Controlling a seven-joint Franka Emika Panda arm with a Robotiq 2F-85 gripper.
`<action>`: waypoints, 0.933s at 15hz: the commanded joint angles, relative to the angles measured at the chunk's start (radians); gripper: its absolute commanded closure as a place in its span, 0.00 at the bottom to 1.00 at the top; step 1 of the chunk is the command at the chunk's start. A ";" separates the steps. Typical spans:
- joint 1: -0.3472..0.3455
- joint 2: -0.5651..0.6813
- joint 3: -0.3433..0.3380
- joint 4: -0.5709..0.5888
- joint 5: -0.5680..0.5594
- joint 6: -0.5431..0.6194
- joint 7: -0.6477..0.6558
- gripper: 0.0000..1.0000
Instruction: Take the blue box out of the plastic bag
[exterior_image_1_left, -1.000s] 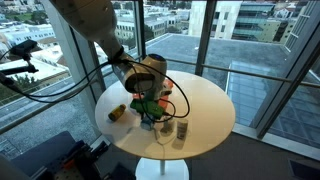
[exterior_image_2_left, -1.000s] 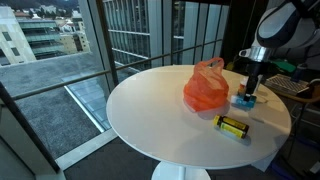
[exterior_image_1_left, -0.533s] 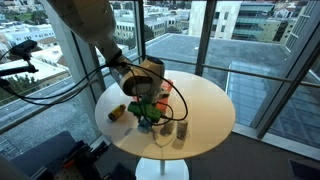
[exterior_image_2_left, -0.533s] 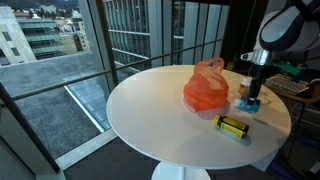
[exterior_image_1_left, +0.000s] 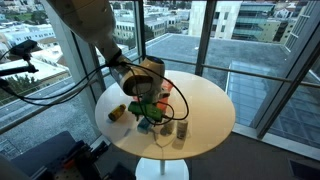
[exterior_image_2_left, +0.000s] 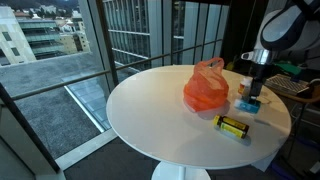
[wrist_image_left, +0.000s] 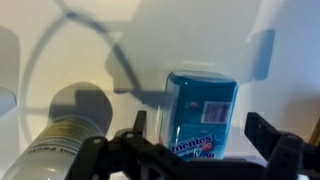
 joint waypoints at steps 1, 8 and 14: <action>0.000 -0.046 -0.011 -0.013 -0.051 0.001 0.042 0.00; 0.029 -0.123 -0.041 -0.007 -0.128 -0.070 0.254 0.00; 0.059 -0.259 -0.044 -0.042 -0.124 -0.204 0.394 0.00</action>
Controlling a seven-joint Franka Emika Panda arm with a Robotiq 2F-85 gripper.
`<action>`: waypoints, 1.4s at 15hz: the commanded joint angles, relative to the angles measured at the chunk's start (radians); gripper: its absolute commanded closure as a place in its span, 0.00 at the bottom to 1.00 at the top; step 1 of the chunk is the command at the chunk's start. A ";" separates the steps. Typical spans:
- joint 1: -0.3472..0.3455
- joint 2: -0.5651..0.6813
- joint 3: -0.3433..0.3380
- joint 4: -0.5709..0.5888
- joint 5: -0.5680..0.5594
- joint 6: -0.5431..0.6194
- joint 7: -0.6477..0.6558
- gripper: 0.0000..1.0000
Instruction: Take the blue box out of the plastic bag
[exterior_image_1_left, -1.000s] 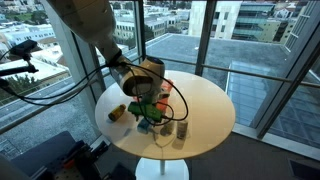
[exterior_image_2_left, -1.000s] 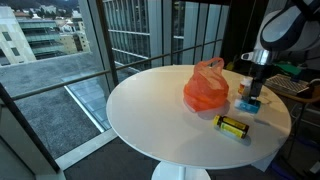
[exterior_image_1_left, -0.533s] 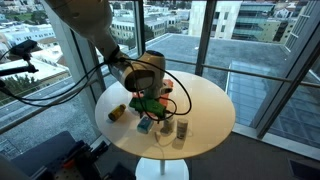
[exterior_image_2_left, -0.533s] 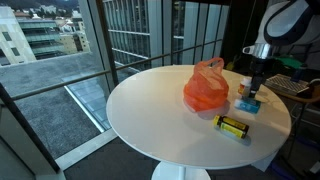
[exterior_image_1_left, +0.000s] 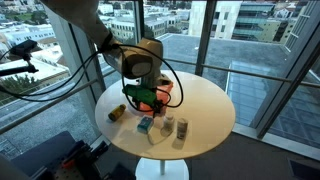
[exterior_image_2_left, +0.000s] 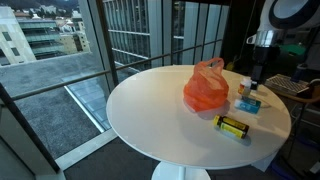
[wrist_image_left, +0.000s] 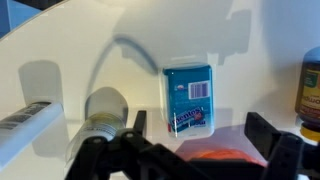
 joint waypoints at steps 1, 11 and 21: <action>0.029 -0.121 -0.021 -0.042 -0.031 -0.064 0.084 0.00; 0.040 -0.383 -0.052 -0.037 -0.083 -0.262 0.140 0.00; 0.053 -0.485 -0.062 -0.027 -0.101 -0.282 0.144 0.00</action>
